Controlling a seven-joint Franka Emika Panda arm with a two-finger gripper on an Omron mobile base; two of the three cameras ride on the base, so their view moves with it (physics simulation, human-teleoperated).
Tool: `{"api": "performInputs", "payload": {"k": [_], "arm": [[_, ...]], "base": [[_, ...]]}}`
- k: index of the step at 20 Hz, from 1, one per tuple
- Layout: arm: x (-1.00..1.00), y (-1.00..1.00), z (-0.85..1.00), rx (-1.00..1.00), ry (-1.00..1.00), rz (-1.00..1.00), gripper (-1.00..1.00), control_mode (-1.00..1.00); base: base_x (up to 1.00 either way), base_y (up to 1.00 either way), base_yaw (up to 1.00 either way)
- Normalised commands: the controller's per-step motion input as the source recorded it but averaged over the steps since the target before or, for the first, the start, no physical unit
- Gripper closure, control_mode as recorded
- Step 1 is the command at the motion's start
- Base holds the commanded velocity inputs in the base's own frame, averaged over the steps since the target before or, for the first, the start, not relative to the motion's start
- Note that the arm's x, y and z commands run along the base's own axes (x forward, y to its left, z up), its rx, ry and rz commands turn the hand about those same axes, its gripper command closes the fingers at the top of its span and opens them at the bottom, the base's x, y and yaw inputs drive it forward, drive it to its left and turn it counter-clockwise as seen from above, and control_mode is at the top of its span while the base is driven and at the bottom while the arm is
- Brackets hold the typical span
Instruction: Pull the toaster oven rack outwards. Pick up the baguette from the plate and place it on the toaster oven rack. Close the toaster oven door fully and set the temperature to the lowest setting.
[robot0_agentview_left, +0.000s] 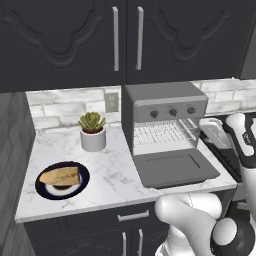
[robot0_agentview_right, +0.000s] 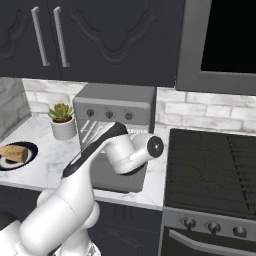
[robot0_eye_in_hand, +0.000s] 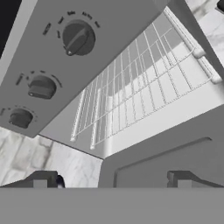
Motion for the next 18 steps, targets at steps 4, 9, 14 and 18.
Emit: {"api": "performInputs", "payload": {"k": [4,9,14,18], "arm": [[0.2,0.0,-0.11,0.01,0.0,0.0,-1.0,-1.0],[0.07,0.03,-0.12,0.01,0.0,0.0,-1.0,-1.0],[0.1,0.13,-0.09,0.0,0.0,0.0,-1.0,-1.0],[0.11,0.17,-0.06,0.0,0.0,-0.01,-1.0,-1.0]], "base": [[0.0,0.0,0.0],[0.0,0.0,0.0],[0.0,0.0,0.0],[0.0,0.0,0.0]]}}
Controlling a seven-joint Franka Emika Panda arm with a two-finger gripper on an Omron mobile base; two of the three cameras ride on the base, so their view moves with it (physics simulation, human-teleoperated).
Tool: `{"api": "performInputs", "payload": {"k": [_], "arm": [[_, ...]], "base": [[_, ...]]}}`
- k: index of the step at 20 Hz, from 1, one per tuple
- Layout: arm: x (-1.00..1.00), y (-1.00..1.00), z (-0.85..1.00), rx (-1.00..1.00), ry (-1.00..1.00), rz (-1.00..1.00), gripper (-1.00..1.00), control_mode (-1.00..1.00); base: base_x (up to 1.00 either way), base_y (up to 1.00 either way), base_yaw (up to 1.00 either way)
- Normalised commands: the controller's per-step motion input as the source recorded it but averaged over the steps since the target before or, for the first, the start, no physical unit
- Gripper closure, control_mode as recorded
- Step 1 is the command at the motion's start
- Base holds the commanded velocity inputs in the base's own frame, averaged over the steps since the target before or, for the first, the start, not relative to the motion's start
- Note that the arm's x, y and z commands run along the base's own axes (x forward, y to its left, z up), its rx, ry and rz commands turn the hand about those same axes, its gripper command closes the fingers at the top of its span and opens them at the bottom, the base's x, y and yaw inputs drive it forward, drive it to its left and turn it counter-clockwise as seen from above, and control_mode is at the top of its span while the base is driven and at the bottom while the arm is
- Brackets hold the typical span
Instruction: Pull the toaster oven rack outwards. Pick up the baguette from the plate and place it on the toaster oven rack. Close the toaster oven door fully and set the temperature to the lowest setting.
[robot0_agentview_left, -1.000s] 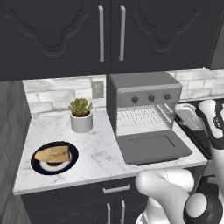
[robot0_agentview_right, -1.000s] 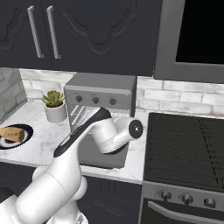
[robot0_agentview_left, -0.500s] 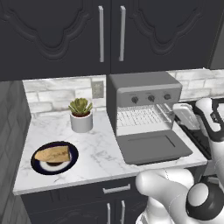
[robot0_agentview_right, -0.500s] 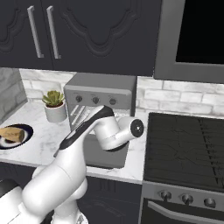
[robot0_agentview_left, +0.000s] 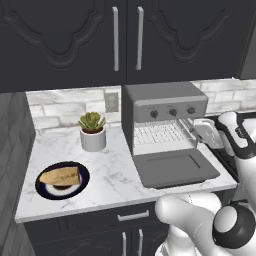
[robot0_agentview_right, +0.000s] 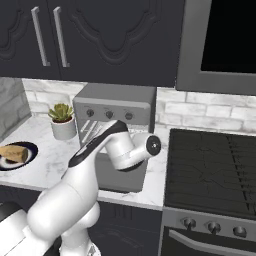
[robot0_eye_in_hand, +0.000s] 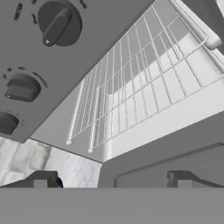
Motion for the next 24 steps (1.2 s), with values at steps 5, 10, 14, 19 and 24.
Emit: {"api": "performInputs", "payload": {"k": [5,10,14,19,24], "arm": [[0.11,0.17,-0.09,0.01,0.0,-0.03,-1.0,-1.0],[0.13,0.17,-0.12,0.0,0.0,-0.1,-1.0,-1.0],[0.14,0.17,-0.02,0.0,0.0,-0.12,-1.0,-1.0],[0.18,0.16,0.0,0.0,0.0,-0.1,-1.0,-1.0],[0.21,0.01,-0.04,0.0,0.02,-0.01,-1.0,-1.0]], "base": [[0.0,0.0,0.0],[0.0,0.0,0.0],[0.0,0.0,0.0],[0.0,0.0,0.0],[0.0,0.0,0.0]]}}
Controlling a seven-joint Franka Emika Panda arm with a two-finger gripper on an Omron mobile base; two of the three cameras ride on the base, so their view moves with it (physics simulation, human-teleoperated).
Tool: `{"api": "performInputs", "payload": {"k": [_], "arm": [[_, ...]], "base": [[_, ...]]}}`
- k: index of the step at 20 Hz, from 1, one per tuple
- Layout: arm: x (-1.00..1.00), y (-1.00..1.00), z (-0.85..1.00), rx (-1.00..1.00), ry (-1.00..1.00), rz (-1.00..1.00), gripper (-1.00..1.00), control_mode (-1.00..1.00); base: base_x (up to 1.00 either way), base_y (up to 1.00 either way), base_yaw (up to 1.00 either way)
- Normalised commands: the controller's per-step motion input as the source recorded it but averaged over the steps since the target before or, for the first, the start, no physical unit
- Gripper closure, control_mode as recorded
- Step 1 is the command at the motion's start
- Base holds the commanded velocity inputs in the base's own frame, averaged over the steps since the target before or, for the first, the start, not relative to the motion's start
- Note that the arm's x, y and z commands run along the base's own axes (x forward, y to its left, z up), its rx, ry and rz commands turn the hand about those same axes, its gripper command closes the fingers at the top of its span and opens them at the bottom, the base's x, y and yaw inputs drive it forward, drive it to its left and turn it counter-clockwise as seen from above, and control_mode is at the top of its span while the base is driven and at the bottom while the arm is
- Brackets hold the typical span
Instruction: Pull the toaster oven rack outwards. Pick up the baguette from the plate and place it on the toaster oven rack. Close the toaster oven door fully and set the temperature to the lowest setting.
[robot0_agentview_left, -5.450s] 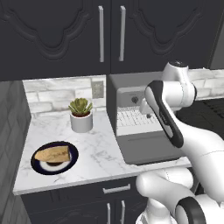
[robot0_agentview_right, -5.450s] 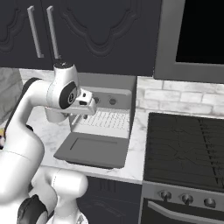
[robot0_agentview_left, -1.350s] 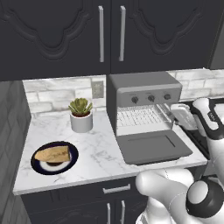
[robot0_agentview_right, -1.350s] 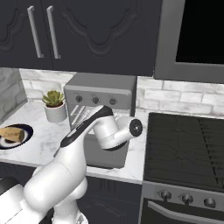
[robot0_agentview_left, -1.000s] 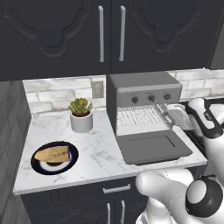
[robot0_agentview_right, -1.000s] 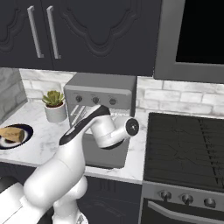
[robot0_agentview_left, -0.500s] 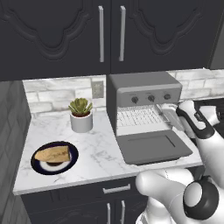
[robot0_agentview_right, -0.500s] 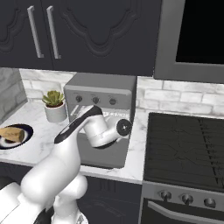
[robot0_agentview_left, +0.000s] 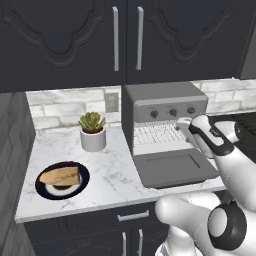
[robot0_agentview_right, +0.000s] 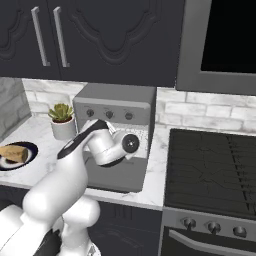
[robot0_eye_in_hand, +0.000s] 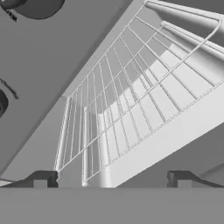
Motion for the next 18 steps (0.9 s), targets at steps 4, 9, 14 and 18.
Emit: {"api": "performInputs", "payload": {"k": [4,9,14,18], "arm": [[0.22,0.0,-0.16,0.04,0.04,0.0,-1.0,-1.0],[0.23,-0.02,-0.12,0.08,0.01,0.0,-1.0,-1.0],[0.16,-0.09,-0.06,0.12,0.0,-0.01,-1.0,-1.0],[0.15,-0.04,-0.09,0.11,0.0,-0.01,-1.0,-1.0]], "base": [[0.0,0.0,0.0],[0.0,0.0,0.0],[0.0,0.0,0.0],[0.0,0.0,0.0]]}}
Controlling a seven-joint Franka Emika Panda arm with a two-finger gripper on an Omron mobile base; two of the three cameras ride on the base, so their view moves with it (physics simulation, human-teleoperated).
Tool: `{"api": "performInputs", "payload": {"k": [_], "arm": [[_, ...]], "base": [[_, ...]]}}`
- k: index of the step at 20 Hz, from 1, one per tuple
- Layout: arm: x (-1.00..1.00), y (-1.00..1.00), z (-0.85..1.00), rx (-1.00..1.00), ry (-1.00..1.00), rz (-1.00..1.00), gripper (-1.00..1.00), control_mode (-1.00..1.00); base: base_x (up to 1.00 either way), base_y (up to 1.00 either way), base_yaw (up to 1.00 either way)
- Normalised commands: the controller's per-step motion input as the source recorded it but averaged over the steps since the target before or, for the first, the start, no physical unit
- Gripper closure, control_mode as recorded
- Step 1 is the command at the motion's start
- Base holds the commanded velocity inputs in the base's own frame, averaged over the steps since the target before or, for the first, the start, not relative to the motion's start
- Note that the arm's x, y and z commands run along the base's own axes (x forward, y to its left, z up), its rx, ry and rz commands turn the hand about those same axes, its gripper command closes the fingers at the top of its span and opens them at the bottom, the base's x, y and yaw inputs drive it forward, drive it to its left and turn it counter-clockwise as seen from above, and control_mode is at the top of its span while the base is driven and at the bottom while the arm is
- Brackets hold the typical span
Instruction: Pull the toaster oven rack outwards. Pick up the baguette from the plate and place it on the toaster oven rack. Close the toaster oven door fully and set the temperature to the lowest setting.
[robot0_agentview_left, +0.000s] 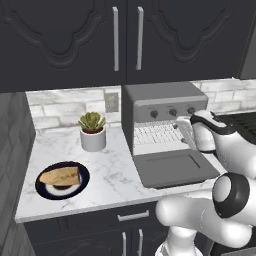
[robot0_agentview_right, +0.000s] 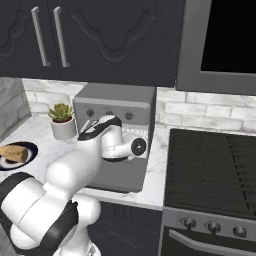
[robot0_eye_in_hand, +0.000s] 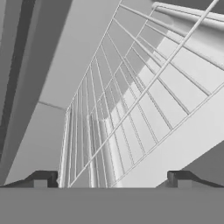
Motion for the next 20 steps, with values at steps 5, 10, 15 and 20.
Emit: {"api": "performInputs", "payload": {"k": [5,10,15,20], "arm": [[0.19,0.0,-0.11,0.07,0.0,-0.02,-1.0,-1.0],[0.23,0.0,-0.14,0.03,0.0,-0.01,-1.0,-1.0],[0.2,0.0,-0.15,0.01,0.0,-0.02,-1.0,-1.0],[0.18,0.0,-0.11,0.0,0.0,-0.03,-1.0,-1.0]], "base": [[0.0,0.0,0.0],[0.0,0.0,0.0],[0.0,0.0,0.0],[0.0,0.0,0.0]]}}
